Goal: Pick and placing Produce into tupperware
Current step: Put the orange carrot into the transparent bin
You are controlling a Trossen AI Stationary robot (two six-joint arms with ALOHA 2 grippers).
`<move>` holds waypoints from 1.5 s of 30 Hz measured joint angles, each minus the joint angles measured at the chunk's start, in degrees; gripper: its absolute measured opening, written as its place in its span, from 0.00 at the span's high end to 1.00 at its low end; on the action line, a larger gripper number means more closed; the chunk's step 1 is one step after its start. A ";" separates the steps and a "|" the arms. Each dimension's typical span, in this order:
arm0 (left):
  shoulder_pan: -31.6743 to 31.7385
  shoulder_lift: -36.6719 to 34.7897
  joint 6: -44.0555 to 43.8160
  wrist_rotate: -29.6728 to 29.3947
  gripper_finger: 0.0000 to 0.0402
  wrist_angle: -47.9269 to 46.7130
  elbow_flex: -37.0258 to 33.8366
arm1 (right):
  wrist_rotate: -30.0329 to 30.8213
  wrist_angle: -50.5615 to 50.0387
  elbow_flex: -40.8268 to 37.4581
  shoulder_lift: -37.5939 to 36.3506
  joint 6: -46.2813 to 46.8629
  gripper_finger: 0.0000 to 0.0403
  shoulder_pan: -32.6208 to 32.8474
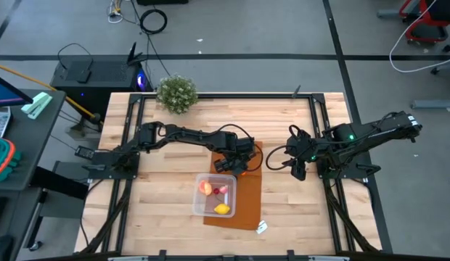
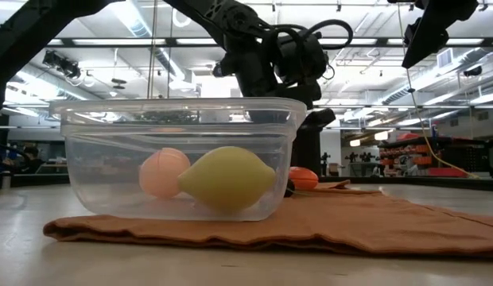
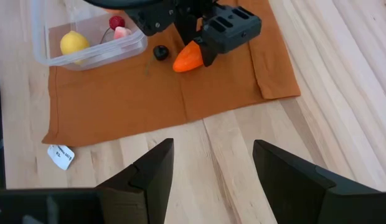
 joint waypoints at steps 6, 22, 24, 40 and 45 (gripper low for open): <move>-0.02 0.00 -0.01 -0.12 0.43 0.11 -0.01 | -0.02 0.00 0.00 0.00 -0.01 0.53 -0.01; -0.02 -0.27 0.71 -5.35 0.51 0.18 -0.01 | -0.07 0.00 0.00 0.00 0.02 0.53 0.00; -0.01 -0.46 1.55 -6.57 0.50 0.23 0.22 | -0.07 -0.02 0.00 0.00 0.02 0.53 0.00; -2.80 -0.59 -10.13 -5.05 0.50 -19.77 20.28 | -0.15 -0.66 0.00 0.00 -0.28 0.53 -0.01; -5.16 -0.59 -15.39 -5.02 0.54 -25.69 22.96 | -0.15 -0.76 0.00 0.02 -0.77 0.53 0.00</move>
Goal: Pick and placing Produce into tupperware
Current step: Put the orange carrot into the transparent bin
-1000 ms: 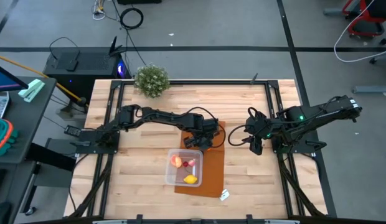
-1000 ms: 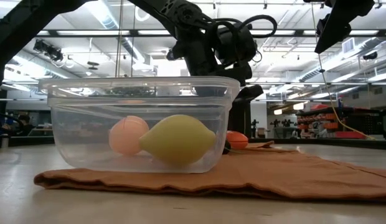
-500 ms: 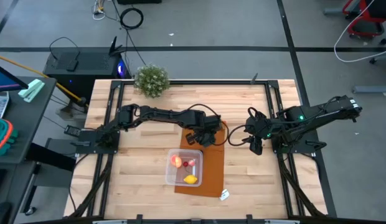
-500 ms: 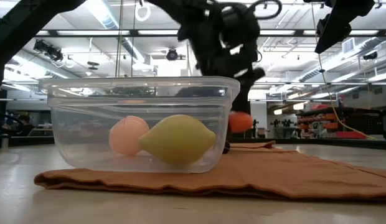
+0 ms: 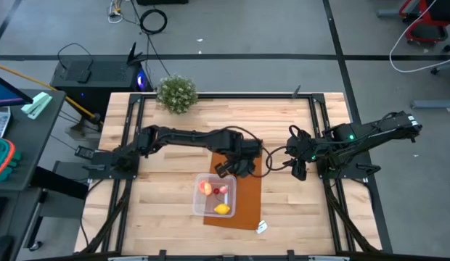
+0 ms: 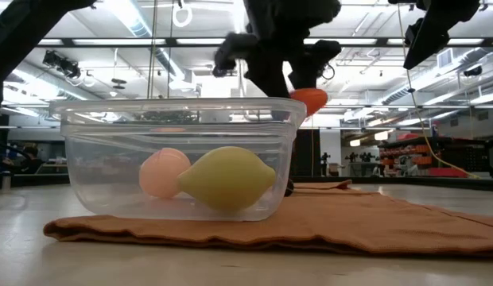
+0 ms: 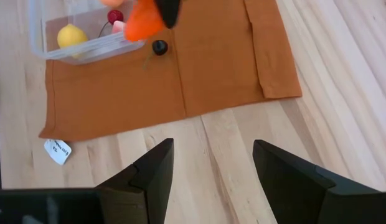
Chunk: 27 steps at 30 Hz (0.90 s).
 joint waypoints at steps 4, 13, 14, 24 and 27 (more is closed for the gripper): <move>-1.66 0.02 -7.34 0.10 0.54 -2.19 0.78 | 0.00 0.00 0.00 -0.02 -0.82 0.53 0.00; -4.91 0.04 -21.14 -0.02 0.52 -11.20 0.67 | 0.00 0.00 0.00 -0.02 -1.36 0.53 0.00; -5.29 0.04 -22.54 0.00 0.53 -11.81 0.67 | 0.00 0.00 0.00 -0.01 -1.41 0.53 0.00; -8.76 -0.15 -31.81 3.68 0.51 -14.00 0.67 | 0.00 0.02 0.00 -0.02 -2.42 0.53 0.00; -9.63 -0.17 -33.71 4.11 0.53 -14.20 0.67 | 0.02 0.02 0.00 -0.02 -2.42 0.53 0.00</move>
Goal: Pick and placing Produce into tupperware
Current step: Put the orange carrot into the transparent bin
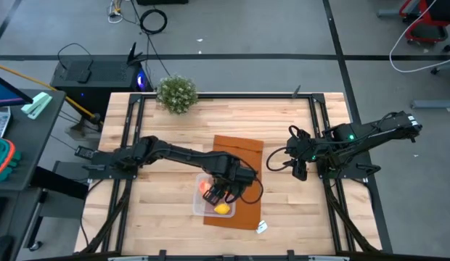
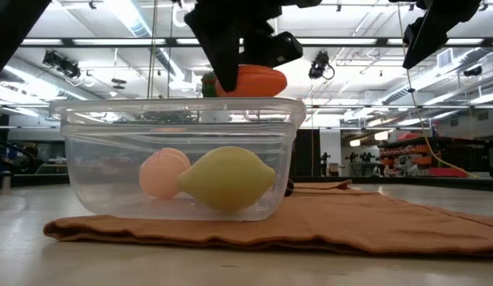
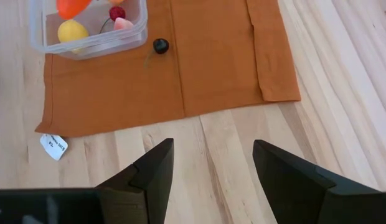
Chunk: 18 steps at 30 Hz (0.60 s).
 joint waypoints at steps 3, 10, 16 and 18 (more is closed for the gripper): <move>-0.54 0.00 -2.30 0.32 0.55 -0.03 0.00 | 0.00 0.00 0.00 0.00 0.00 0.53 0.00; -0.67 -0.09 -10.99 0.39 0.52 -0.23 0.00 | 0.00 0.02 0.00 0.00 0.02 0.53 0.00; -0.73 -0.11 -14.48 0.93 0.54 -0.12 0.00 | 0.00 0.02 0.00 0.01 -0.10 0.53 0.00; -0.92 -0.11 -15.43 2.19 0.55 -0.13 0.00 | 0.00 0.02 0.00 0.00 -0.26 0.53 0.00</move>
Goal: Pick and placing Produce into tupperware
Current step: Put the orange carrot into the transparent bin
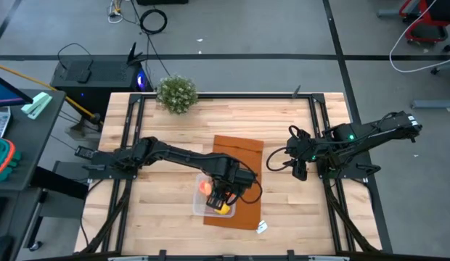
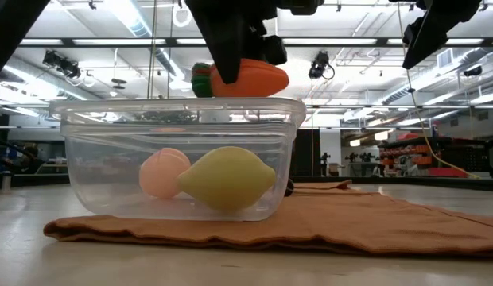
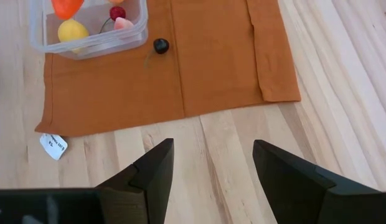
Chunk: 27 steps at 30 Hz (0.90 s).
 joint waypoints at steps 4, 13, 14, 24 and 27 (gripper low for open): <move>-0.09 0.00 -0.18 1.50 0.54 0.01 0.00 | 0.00 0.00 0.00 0.00 -0.02 0.53 0.00; -0.51 -0.20 -3.08 1.45 0.55 2.60 -1.74 | 0.00 0.01 0.00 0.00 -0.10 0.53 0.00; -0.65 -0.19 -3.37 1.42 0.55 3.12 -2.79 | 0.00 0.02 0.00 0.01 -0.11 0.53 0.00; -1.19 -0.07 -4.52 0.09 0.54 4.82 -11.61 | 0.00 0.02 0.00 0.01 0.37 0.53 0.00; -1.20 -0.07 -4.53 0.10 0.55 6.94 -13.93 | 0.00 0.05 0.00 0.00 0.44 0.53 0.01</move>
